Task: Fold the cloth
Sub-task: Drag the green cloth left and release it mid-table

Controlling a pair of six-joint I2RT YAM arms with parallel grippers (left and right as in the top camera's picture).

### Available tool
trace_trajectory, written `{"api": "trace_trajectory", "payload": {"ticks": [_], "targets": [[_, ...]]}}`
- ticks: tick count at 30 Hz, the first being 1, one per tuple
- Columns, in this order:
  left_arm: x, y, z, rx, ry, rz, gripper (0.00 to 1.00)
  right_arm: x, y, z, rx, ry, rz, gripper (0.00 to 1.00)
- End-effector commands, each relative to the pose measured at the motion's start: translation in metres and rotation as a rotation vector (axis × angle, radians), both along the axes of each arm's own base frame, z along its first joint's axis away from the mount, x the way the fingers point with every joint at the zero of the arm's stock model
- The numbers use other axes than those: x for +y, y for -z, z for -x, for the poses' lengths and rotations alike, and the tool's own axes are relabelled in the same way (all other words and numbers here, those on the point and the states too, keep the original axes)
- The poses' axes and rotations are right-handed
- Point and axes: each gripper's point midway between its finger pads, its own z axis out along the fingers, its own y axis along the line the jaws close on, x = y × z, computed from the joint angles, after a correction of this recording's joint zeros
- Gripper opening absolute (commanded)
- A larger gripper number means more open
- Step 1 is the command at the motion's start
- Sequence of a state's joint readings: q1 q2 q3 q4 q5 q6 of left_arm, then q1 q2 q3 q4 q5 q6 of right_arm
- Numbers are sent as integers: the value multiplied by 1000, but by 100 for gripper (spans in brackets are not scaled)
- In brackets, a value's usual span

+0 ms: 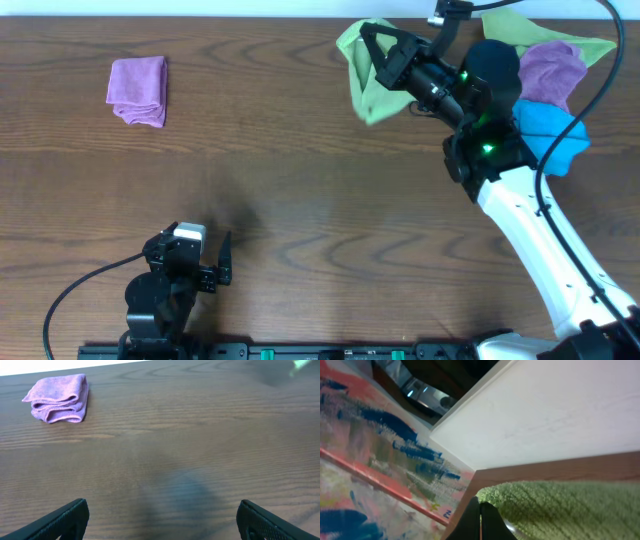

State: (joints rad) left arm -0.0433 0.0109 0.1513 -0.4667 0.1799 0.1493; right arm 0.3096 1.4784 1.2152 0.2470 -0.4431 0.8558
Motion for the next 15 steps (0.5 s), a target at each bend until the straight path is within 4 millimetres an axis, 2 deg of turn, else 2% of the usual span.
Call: {"api": "trace_trajectory", "payload": {"ticks": [1,5,8,10,13,15], "targets": [[0,7,0,14,-6,12,95,25,-6,13,12,-48,-32,2],[0,7,0,14,-7,12,96,69,-19,44,-40,-183,-52,2],[0,7,0,14,-6,12,95,78,-32,55,-94,-245,-73,1],[0,7,0,14,-6,12,95,75,-32,53,-97,-238,-72,2],[0,7,0,14,-6,12,95,58,-19,38,-50,-182,-42,2],[0,7,0,14,-6,12,95,30,6,16,45,-65,-1,1]]}}
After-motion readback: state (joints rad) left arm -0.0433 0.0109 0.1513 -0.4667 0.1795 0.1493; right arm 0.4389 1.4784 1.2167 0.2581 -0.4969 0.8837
